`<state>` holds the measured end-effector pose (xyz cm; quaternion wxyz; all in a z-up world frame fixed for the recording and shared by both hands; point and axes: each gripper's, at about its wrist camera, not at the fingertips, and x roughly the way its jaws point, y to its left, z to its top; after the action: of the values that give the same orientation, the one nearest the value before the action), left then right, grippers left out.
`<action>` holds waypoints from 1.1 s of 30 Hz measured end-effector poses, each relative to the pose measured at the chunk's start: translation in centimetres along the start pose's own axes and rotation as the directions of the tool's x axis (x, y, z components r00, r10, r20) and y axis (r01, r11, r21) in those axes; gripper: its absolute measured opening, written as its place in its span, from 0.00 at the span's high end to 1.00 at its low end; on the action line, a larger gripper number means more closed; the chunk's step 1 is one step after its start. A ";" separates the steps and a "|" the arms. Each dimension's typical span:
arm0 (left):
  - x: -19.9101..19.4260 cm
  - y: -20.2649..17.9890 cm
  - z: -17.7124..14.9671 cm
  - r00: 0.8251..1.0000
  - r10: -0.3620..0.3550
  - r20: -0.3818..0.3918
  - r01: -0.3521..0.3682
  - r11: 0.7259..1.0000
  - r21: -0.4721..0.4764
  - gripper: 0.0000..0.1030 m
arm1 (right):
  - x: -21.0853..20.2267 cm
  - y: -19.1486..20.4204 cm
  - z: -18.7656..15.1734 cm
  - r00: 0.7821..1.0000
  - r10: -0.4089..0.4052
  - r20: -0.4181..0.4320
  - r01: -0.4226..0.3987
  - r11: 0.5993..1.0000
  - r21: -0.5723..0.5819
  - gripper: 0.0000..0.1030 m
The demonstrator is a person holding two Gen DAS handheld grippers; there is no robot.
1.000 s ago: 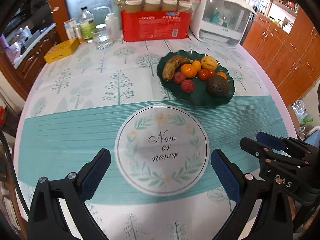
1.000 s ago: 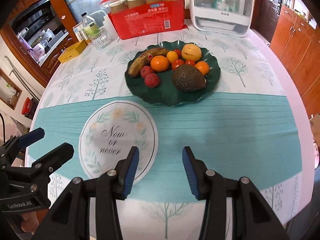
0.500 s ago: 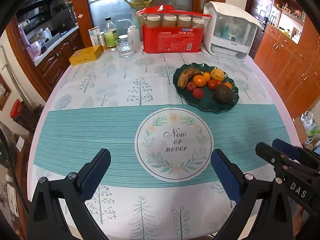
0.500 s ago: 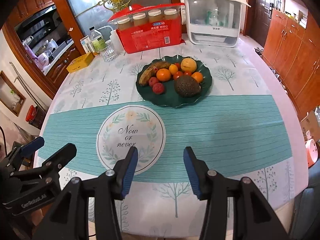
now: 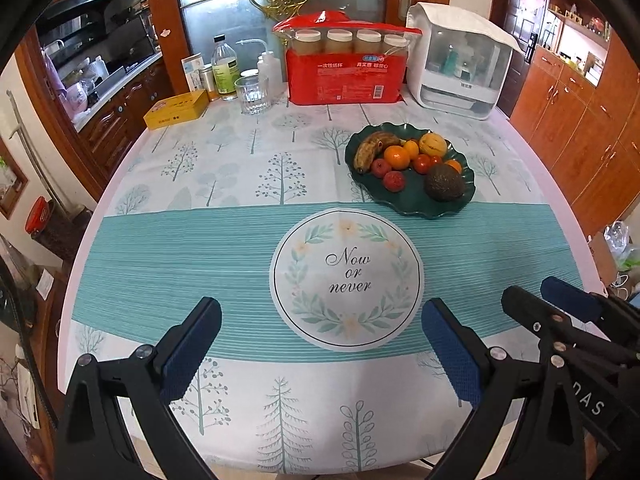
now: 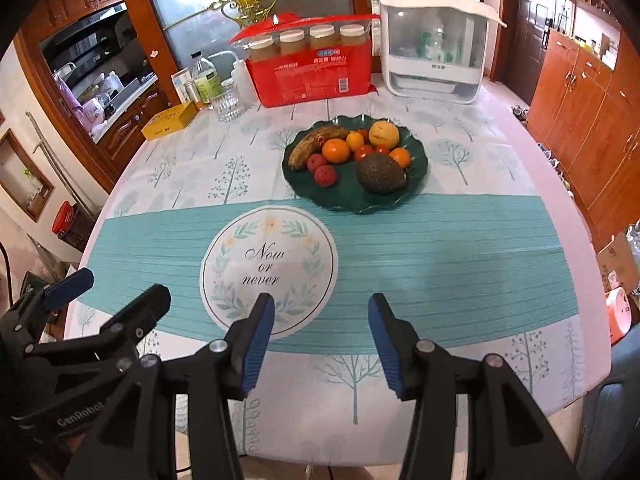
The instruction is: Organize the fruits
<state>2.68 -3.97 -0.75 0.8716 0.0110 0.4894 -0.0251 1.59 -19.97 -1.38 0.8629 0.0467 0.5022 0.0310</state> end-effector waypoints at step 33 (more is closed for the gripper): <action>0.4 0.7 -0.7 0.999 -0.005 -0.039 0.005 1.000 -0.009 0.03 | -0.1 0.1 -0.3 1.000 -0.005 0.006 0.005 1.000 -0.002 0.52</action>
<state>2.31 -3.24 -1.47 0.8619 0.0064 0.5064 -0.0249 1.27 -19.83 -1.39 0.8646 0.0449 0.4996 0.0293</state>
